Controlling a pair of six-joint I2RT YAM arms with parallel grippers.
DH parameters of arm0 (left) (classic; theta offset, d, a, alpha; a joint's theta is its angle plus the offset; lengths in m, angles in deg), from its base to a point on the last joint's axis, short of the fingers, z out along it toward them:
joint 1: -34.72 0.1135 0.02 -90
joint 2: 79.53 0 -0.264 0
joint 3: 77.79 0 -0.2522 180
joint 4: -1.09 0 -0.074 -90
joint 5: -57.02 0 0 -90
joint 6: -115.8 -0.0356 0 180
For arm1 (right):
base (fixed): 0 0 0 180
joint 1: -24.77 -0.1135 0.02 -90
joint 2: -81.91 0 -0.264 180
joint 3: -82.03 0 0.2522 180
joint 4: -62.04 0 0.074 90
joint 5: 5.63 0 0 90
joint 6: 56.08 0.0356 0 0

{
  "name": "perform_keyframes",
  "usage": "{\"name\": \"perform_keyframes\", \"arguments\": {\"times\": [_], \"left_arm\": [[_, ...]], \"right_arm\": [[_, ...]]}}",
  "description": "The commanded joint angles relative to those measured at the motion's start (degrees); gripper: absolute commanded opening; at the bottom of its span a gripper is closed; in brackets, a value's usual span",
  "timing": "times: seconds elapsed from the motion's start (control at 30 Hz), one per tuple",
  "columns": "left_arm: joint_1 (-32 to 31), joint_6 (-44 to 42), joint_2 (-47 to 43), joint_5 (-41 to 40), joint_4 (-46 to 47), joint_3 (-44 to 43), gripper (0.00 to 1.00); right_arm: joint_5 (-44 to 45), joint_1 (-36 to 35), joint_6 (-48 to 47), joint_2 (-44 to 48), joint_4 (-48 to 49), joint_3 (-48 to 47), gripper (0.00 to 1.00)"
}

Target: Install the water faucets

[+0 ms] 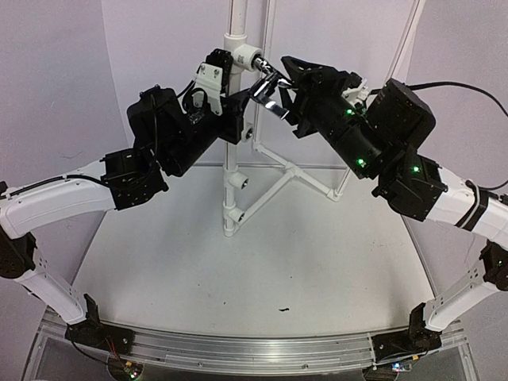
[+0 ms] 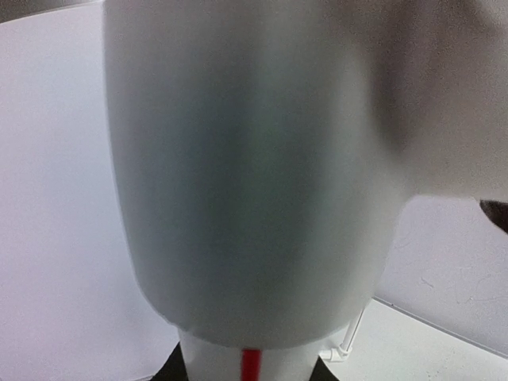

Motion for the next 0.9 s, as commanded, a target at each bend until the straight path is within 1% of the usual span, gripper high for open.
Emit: {"name": "perform_keyframes", "arguments": {"times": [0.0,0.03,0.13,0.2,0.27,0.3,0.37,0.4,0.43,0.47,0.5,0.53,0.57,0.6,0.67,0.7,0.8,0.87], "left_arm": [[-0.26,13.95,4.59,-3.86,-19.81,5.46,0.00],[-0.24,13.96,4.46,-3.90,-20.04,5.40,0.00],[-0.14,14.44,4.33,-3.78,-20.62,5.19,0.00],[0.11,15.04,4.26,-3.20,-21.03,4.89,0.00],[0.79,16.64,4.42,-2.15,-21.95,4.26,0.00],[1.28,17.22,4.54,-1.54,-22.45,3.98,0.00],[2.74,18.06,4.64,0.21,-23.75,3.66,0.00],[3.84,18.98,4.34,1.70,-24.60,3.52,0.00],[5.06,20.52,3.70,3.67,-26.07,3.06,0.00],[6.10,21.84,3.09,5.01,-27.15,2.60,0.00],[6.65,23.28,2.34,6.33,-28.85,1.59,0.00],[7.14,24.60,1.74,8.09,-30.99,0.14,0.00],[7.51,25.53,1.42,9.65,-32.94,-1.41,0.00],[7.59,26.37,1.07,11.00,-34.53,-2.79,0.00],[7.77,27.07,0.84,12.51,-36.40,-4.75,0.00],[7.90,27.50,1.20,12.49,-37.46,-5.80,0.00],[8.53,29.22,2.03,12.66,-40.14,-8.50,0.00],[8.60,29.76,2.41,12.84,-41.15,-9.67,0.00]], "right_arm": [[0.47,0.69,-2.43,0.89,1.14,-0.66,0.20],[0.01,0.69,-2.32,0.79,1.05,-0.68,0.18],[-0.53,0.69,-3.59,0.67,0.97,-1.06,0.02],[-0.46,0.69,-6.36,0.84,1.16,-0.93,0.00],[0.61,0.69,-12.69,1.27,-1.13,-1.95,0.00],[2.19,0.69,-18.21,1.88,-2.87,-2.21,0.00],[7.35,0.69,-36.50,3.96,-4.05,-0.33,0.00],[11.34,0.69,-44.55,4.92,-6.86,0.44,0.00],[15.22,0.74,-49.32,6.01,-10.57,2.55,0.00],[17.63,0.92,-56.57,7.45,-12.17,4.91,0.07],[18.65,1.01,-63.71,8.89,-14.00,8.24,0.18],[19.89,1.04,-67.44,10.01,-17.51,11.35,0.24],[21.38,1.18,-68.44,11.26,-21.17,13.79,0.34],[20.30,2.16,-68.43,12.33,-25.81,16.77,0.44],[10.63,5.43,-65.28,13.33,-36.09,19.41,0.60],[6.67,6.61,-63.49,13.04,-39.07,20.08,0.65],[-5.39,7.63,-62.14,8.73,-47.32,21.30,0.84],[-12.62,7.61,-59.70,4.29,-48.98,21.40,0.92]]}}
